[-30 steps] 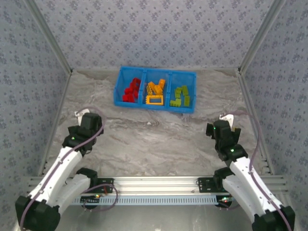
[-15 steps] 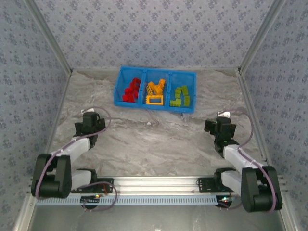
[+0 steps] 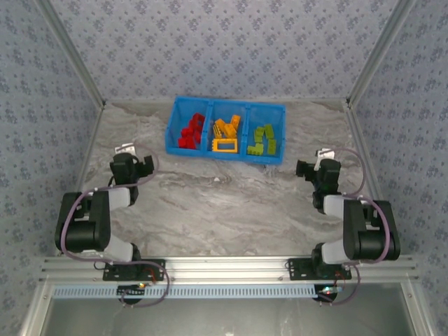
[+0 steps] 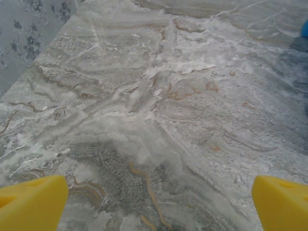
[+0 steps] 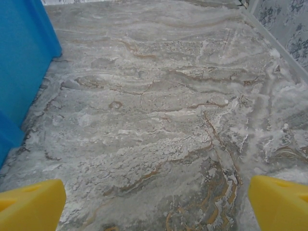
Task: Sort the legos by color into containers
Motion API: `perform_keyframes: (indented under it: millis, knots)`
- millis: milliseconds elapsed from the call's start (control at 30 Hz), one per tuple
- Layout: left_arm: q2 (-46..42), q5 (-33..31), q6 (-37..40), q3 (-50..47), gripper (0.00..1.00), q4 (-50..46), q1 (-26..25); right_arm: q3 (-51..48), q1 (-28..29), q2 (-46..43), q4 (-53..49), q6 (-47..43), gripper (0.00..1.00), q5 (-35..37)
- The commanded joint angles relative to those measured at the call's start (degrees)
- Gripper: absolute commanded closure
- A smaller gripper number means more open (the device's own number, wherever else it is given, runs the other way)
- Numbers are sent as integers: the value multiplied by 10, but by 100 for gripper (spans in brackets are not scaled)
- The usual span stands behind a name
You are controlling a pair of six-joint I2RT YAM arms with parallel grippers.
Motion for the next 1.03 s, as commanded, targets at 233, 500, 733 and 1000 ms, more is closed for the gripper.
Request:
perform_keyframes:
  millis: [233, 500, 733, 1000]
  knots:
    - [19, 0, -2, -43, 2, 127, 1, -12, -11, 51, 115, -7, 0, -44]
    - [20, -4, 10, -37, 2, 116, -8, 9, 17, 53, 84, -26, 0, -2]
    - [21, 45, 29, -25, 2, 94, -8, 16, 11, 52, 67, -33, 0, -39]
    - [22, 44, 30, -25, 2, 94, -7, 16, 7, 53, 67, -32, 0, -45]
